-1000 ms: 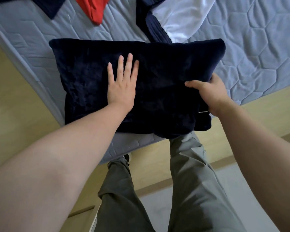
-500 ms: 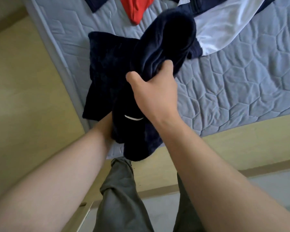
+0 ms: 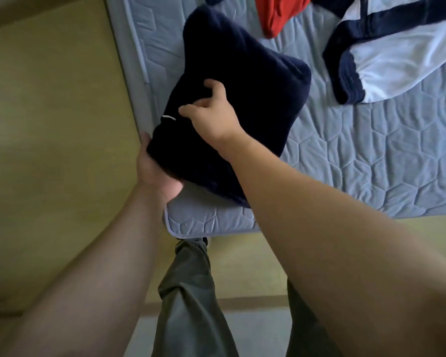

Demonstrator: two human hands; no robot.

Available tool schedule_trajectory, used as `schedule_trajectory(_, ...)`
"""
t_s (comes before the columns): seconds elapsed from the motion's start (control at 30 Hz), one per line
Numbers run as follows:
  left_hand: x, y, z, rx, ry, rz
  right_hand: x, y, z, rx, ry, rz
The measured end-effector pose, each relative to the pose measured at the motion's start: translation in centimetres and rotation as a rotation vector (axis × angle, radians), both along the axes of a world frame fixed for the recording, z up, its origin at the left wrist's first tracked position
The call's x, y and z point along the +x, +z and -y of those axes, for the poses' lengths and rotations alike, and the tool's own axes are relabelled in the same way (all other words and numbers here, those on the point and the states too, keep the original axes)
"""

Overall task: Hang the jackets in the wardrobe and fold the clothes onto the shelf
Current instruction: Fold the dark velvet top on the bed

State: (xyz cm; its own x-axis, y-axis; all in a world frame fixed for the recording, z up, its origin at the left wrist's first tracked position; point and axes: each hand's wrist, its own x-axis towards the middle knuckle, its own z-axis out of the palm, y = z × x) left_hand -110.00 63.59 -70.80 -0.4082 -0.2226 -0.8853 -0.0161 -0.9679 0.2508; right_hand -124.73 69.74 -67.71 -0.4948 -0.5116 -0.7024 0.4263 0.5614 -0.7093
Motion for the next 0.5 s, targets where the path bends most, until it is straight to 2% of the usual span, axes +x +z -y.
schedule_trajectory(0.03, -0.1, 0.2, 0.7, -0.068, -0.120, -0.051, 0.0, -0.4, -0.4, -0.015, 0.065, 0.006)
schedule_trajectory(0.1, -0.3, 0.3, 1.9, -0.252, -0.299, 0.127, 0.0, -0.8, -1.8, -0.039, 0.110, -0.083)
schedule_trajectory(0.17, -1.1, -0.3, 2.5, -0.430, -0.417, 0.360, 0.2, -1.0, -3.6, -0.034, 0.005, -0.287)
schedule_trajectory(0.23, -2.4, -0.5, 3.0, -0.690, -0.576, 0.588, 0.4, -1.3, -5.6, 0.033, -0.170, -0.470)
schedule_trajectory(0.3, -4.0, -0.5, 3.2, -0.922, -0.827, 0.733, 0.1, -1.9, -7.1, 0.121, -0.272, -0.550)
schedule_trajectory(0.37, -5.8, -0.3, 3.0, -1.138, -1.047, 0.824, -0.5, -2.8, -7.9, 0.173, -0.255, -0.553)
schedule_trajectory(0.43, -8.0, -0.4, 2.4, -1.200, -1.177, 0.779, -1.2, -3.6, -8.1, 0.158, -0.128, -0.511)
schedule_trajectory(0.5, -9.8, -0.7, 1.6, -0.985, -1.142, 0.612, -2.2, -4.1, -8.0, 0.127, 0.043, -0.460)
